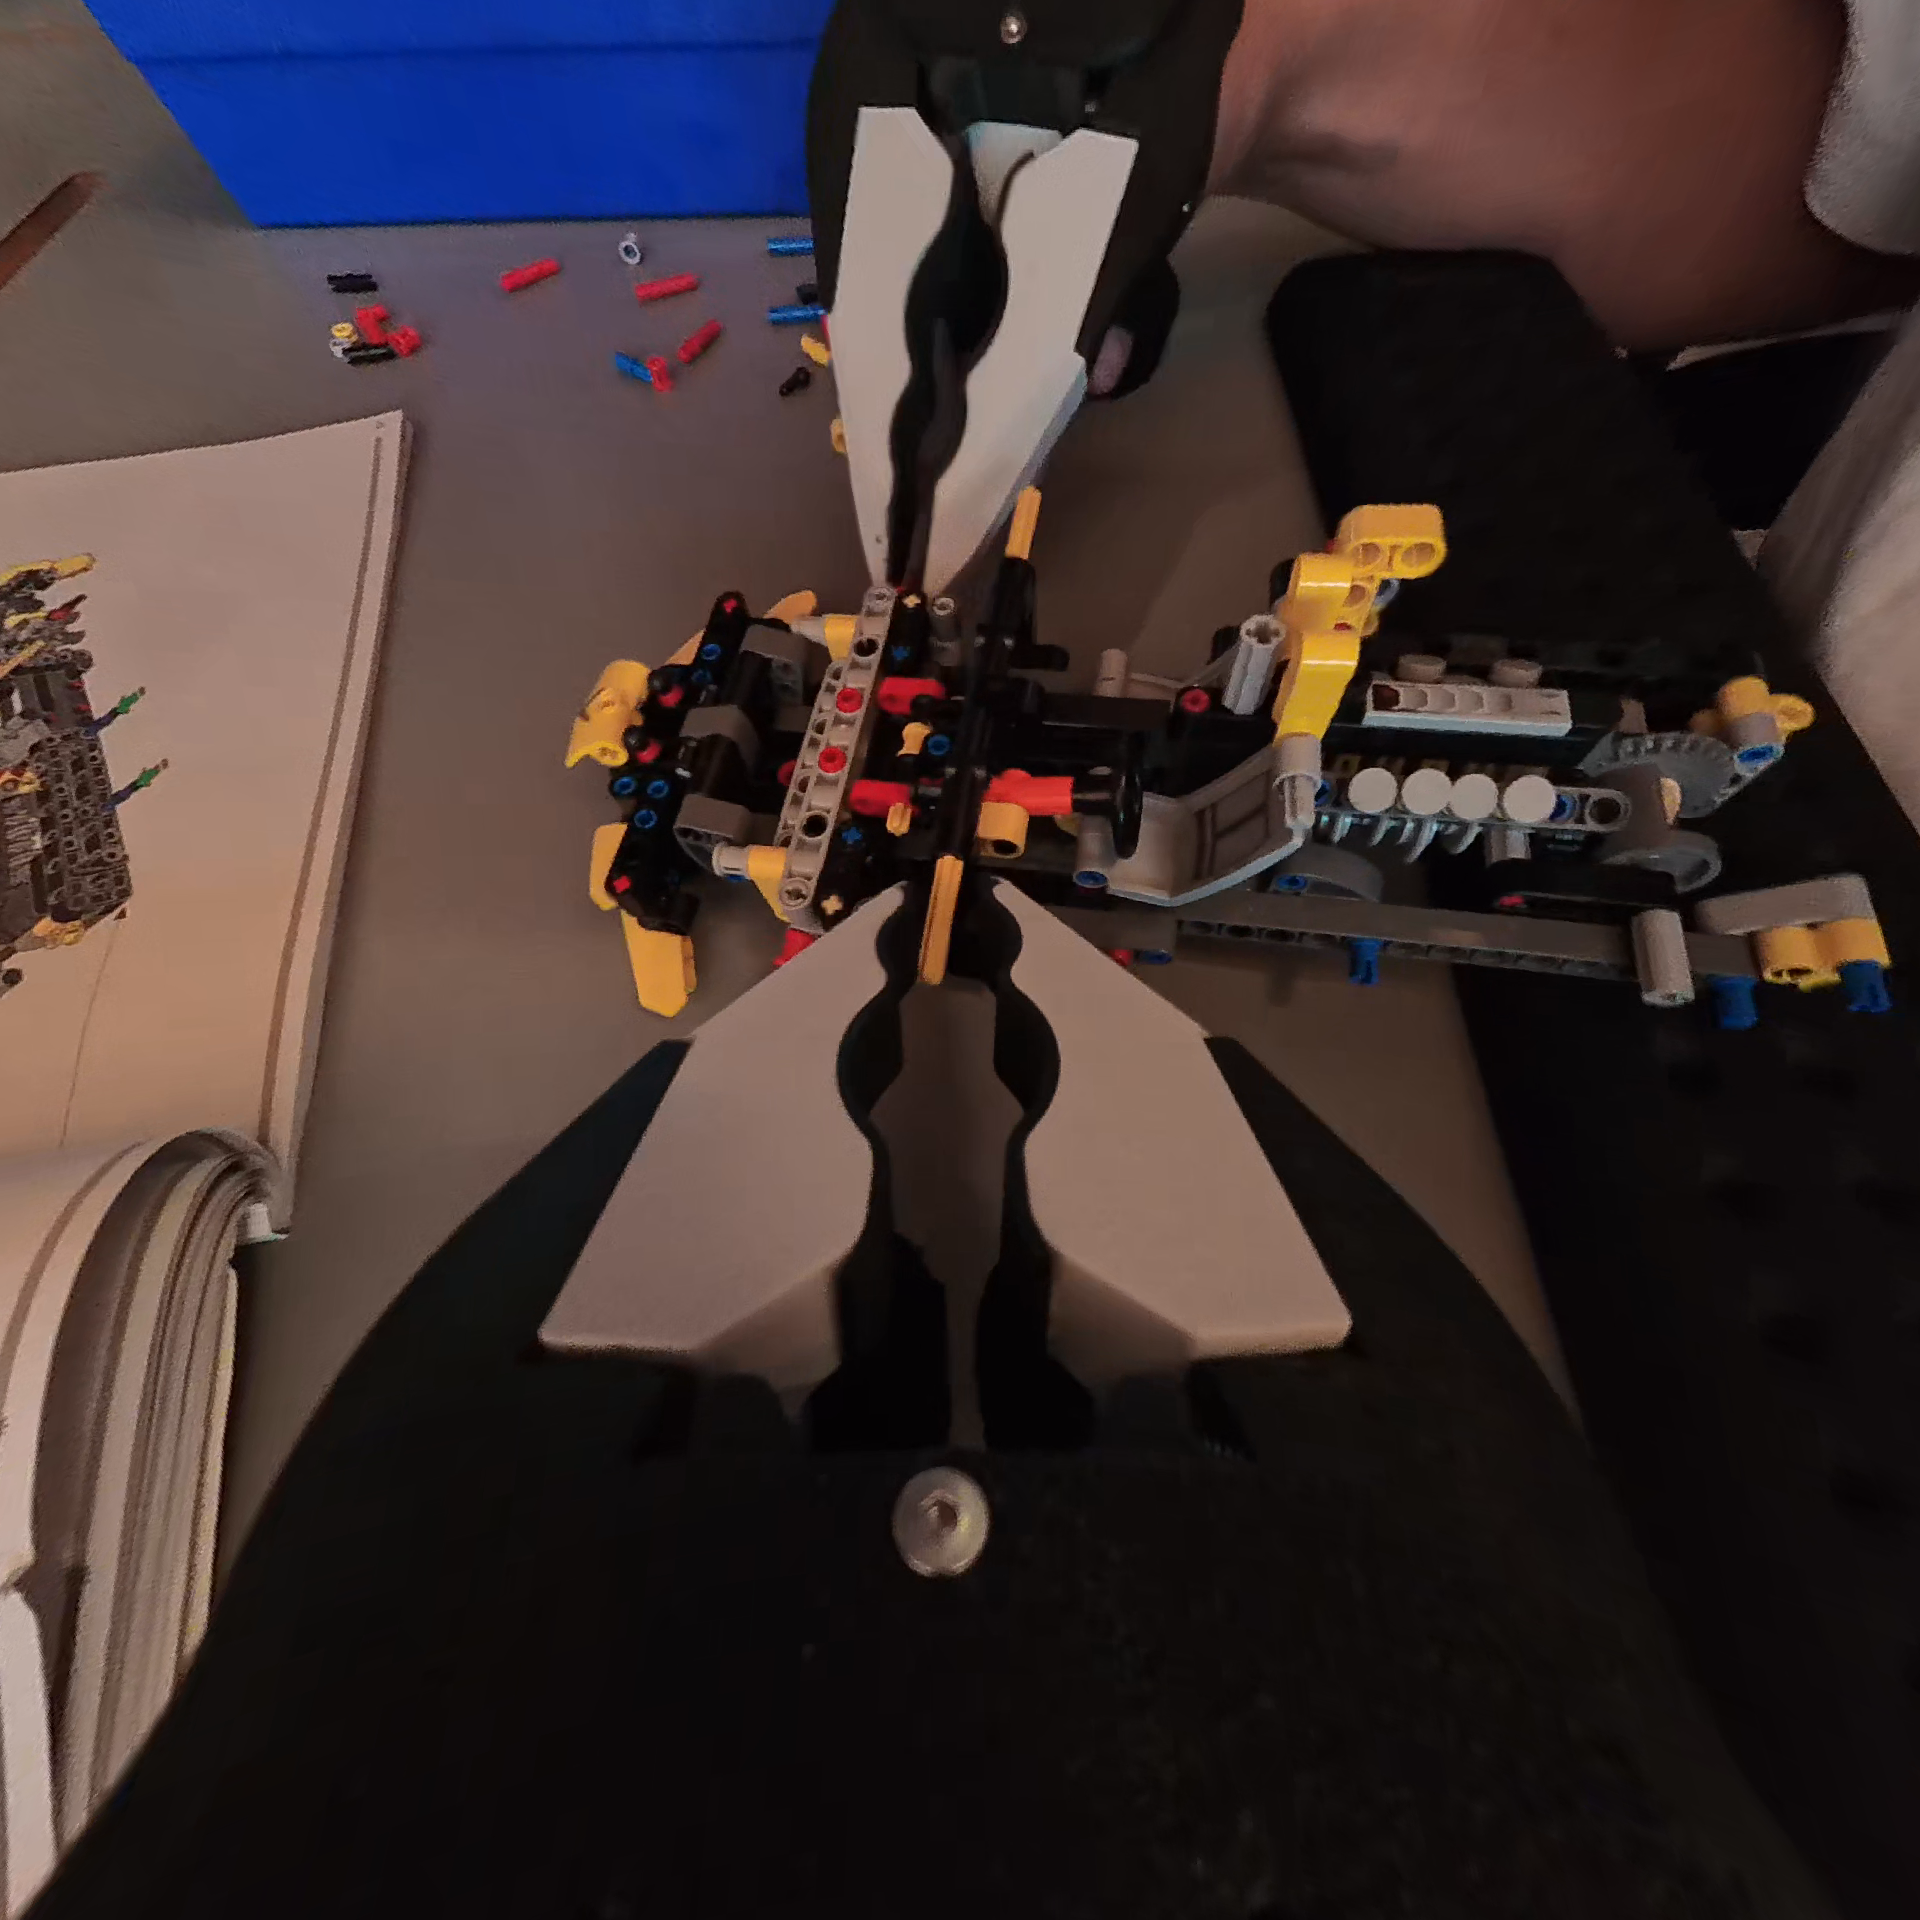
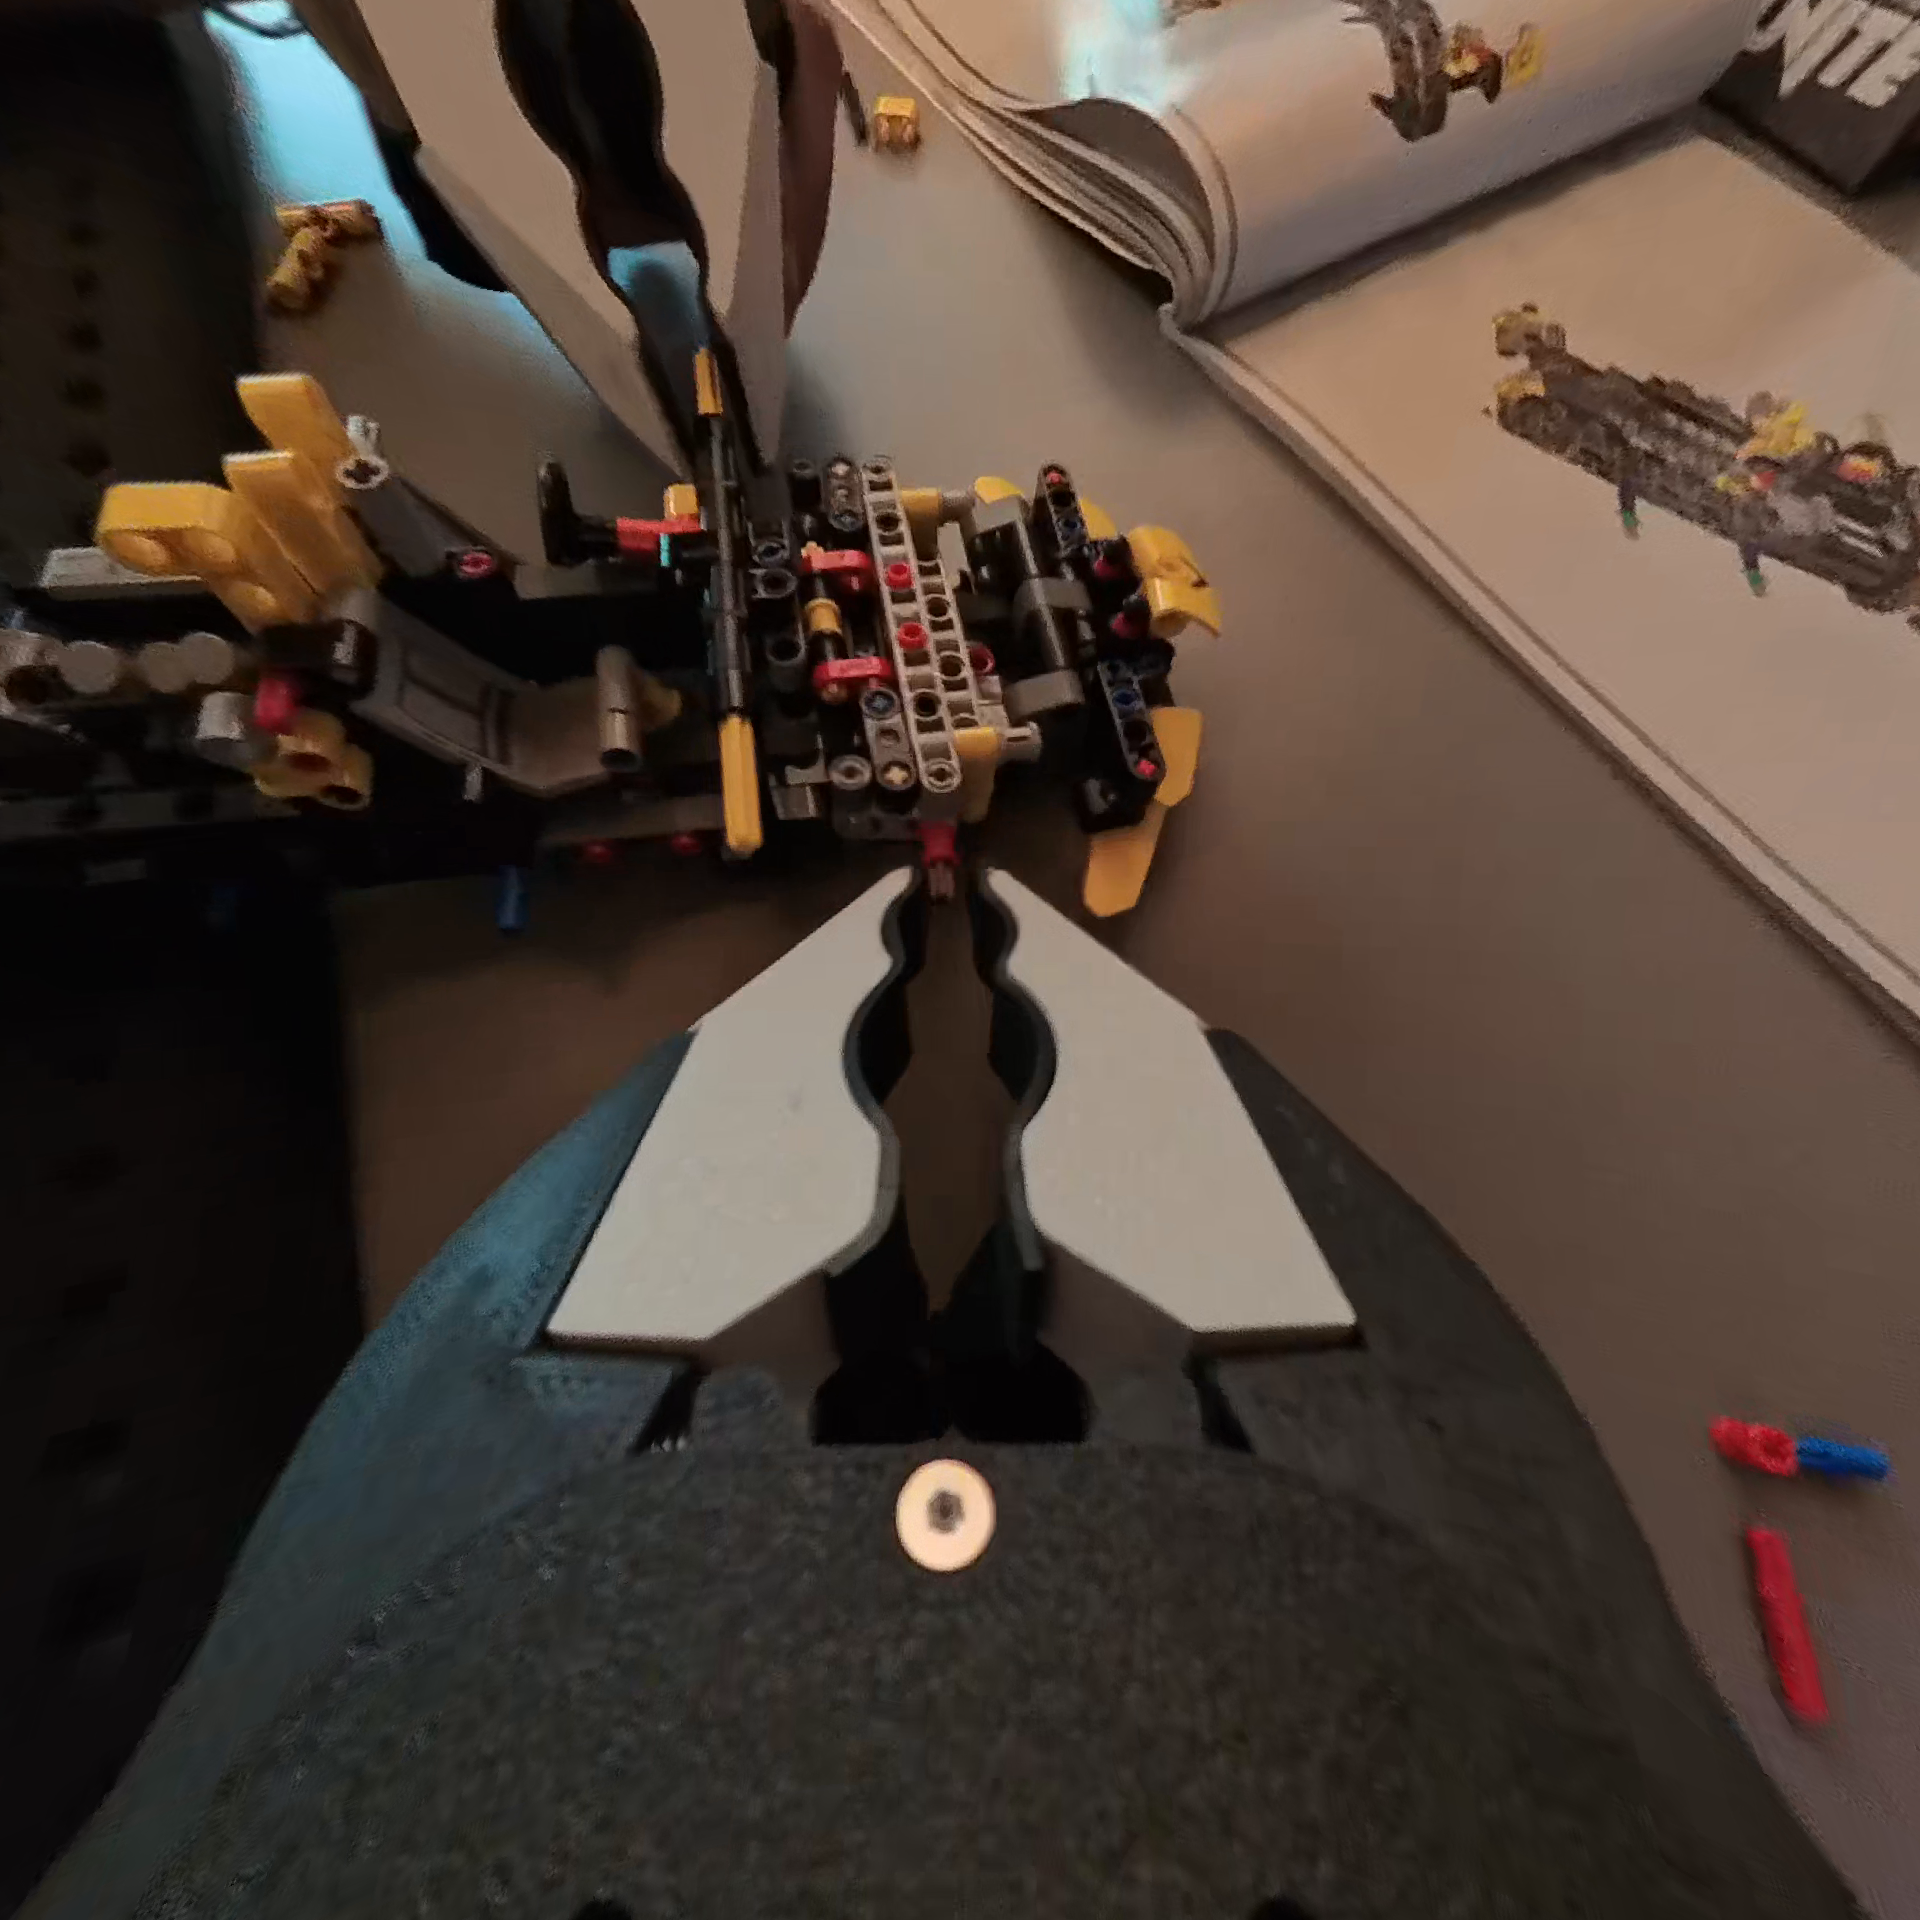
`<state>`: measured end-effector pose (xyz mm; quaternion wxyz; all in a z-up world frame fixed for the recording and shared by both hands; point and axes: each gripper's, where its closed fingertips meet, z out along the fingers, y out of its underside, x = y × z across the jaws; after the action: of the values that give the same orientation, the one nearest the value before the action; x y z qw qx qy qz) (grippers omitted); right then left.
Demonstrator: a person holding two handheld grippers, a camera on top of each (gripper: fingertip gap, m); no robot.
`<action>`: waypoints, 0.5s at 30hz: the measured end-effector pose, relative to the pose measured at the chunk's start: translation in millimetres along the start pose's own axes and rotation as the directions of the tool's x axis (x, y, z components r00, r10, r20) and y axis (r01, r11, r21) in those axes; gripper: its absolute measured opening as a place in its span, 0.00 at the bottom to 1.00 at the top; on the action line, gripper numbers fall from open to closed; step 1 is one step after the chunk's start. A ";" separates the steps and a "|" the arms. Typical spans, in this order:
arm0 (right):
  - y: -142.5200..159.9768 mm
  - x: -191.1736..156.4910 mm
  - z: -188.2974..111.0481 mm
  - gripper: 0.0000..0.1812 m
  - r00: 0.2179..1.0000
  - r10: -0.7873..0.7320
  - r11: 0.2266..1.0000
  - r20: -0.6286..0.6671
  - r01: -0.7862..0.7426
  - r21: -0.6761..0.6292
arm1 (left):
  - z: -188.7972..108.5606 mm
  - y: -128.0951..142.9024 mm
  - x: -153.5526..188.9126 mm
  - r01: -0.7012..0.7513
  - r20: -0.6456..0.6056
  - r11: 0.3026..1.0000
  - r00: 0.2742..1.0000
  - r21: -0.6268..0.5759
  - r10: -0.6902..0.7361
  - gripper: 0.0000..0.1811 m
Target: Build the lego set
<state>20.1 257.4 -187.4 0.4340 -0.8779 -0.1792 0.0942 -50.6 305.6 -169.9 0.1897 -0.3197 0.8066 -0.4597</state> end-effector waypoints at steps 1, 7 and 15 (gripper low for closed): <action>-0.2 -1.1 0.9 0.02 1.000 -0.017 1.000 0.016 0.018 -0.015 | 0.0 -0.3 1.5 -0.008 -0.010 1.000 1.000 -0.003 0.008 0.05; -0.8 3.0 4.2 0.02 0.978 -0.180 0.973 0.101 0.192 -0.128 | -1.2 -0.1 4.7 -0.058 -0.001 0.998 0.998 -0.005 0.058 0.05; -6.1 2.2 -21.7 0.15 0.996 0.090 0.994 0.012 -0.089 -0.061 | -5.4 2.3 6.3 -0.025 0.024 1.000 0.999 -0.007 0.025 0.05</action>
<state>27.6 245.9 -169.5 0.4015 -0.8969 -0.1455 0.1146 -59.2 305.5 -169.2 0.2041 -0.3159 0.8096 -0.4507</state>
